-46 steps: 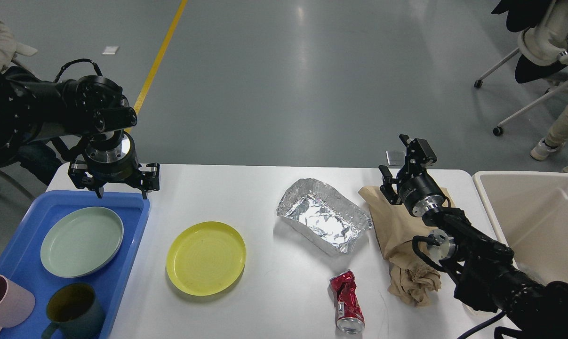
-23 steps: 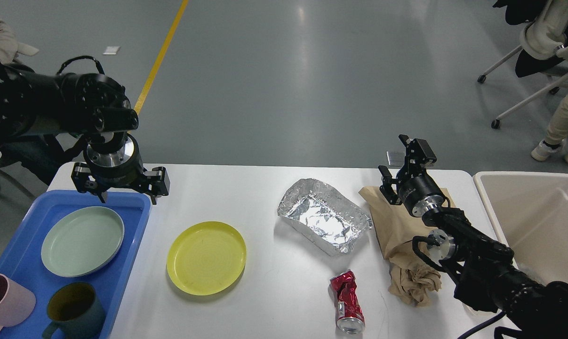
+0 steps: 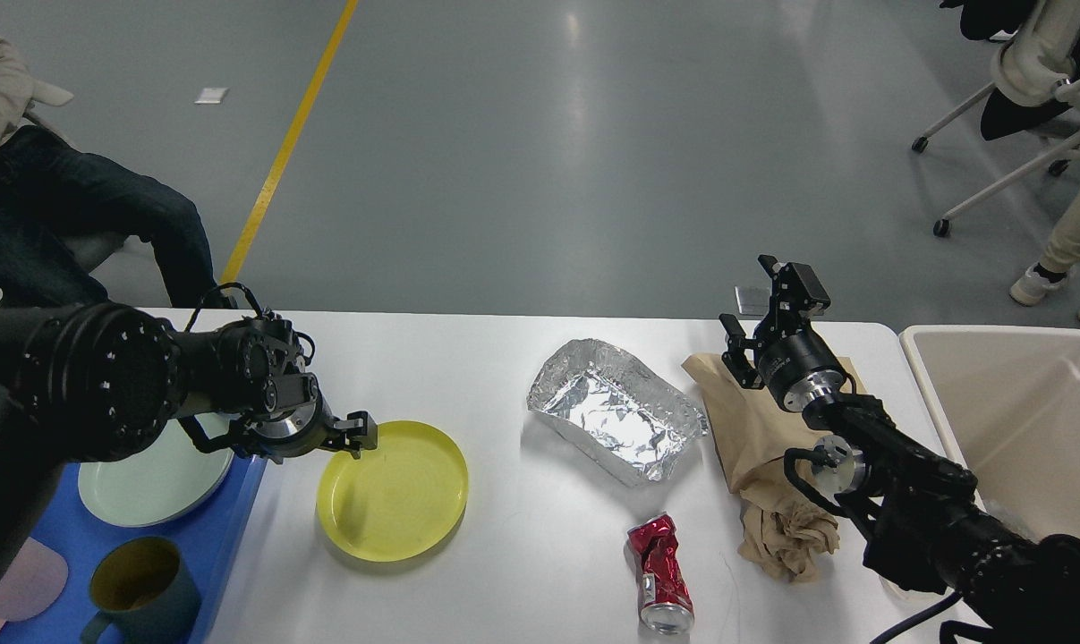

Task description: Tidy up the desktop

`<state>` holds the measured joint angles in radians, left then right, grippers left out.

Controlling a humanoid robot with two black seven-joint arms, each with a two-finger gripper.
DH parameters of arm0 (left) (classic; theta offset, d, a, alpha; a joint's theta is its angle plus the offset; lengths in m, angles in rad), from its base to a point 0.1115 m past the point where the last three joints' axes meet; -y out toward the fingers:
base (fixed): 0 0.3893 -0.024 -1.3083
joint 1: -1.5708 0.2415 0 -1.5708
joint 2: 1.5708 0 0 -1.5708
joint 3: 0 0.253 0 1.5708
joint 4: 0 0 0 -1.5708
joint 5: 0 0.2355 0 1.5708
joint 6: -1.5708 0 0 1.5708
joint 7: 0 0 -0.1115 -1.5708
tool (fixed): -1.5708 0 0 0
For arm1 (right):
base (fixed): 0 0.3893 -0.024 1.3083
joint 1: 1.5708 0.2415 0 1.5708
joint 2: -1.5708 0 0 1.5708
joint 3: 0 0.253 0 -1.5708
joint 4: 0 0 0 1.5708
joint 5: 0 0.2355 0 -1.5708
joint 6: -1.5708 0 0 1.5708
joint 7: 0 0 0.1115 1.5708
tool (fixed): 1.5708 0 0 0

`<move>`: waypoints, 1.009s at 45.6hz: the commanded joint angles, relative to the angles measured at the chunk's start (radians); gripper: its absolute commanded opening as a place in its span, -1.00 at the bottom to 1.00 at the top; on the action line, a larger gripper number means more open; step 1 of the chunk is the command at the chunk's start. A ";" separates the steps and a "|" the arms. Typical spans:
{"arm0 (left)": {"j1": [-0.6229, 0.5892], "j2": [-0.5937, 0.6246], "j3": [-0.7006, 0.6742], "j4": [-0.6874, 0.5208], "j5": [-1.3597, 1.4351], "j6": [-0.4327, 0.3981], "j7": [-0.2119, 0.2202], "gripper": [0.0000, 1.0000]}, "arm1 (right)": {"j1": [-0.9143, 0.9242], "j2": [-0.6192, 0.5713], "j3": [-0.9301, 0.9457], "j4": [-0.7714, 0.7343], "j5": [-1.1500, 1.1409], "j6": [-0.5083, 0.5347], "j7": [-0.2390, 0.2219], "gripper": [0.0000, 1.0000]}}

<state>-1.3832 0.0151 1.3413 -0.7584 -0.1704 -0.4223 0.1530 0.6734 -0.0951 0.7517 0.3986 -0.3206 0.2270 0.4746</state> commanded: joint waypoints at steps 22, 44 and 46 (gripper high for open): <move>0.121 -0.012 -0.033 0.100 -0.001 -0.004 0.000 0.37 | 0.000 0.000 0.000 0.000 0.000 0.000 -0.001 1.00; 0.121 -0.003 -0.057 0.097 -0.011 -0.145 -0.004 -1.00 | 0.000 0.000 0.000 0.000 0.000 0.000 -0.001 1.00; 0.121 -0.001 -0.057 0.097 -0.011 -0.148 -0.004 -1.00 | 0.000 0.000 0.000 0.000 0.000 0.000 -0.001 1.00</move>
<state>-1.2623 0.0099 1.2839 -0.6611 -0.1804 -0.5436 0.1487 0.6734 -0.0951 0.7516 0.3987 -0.3206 0.2270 0.4742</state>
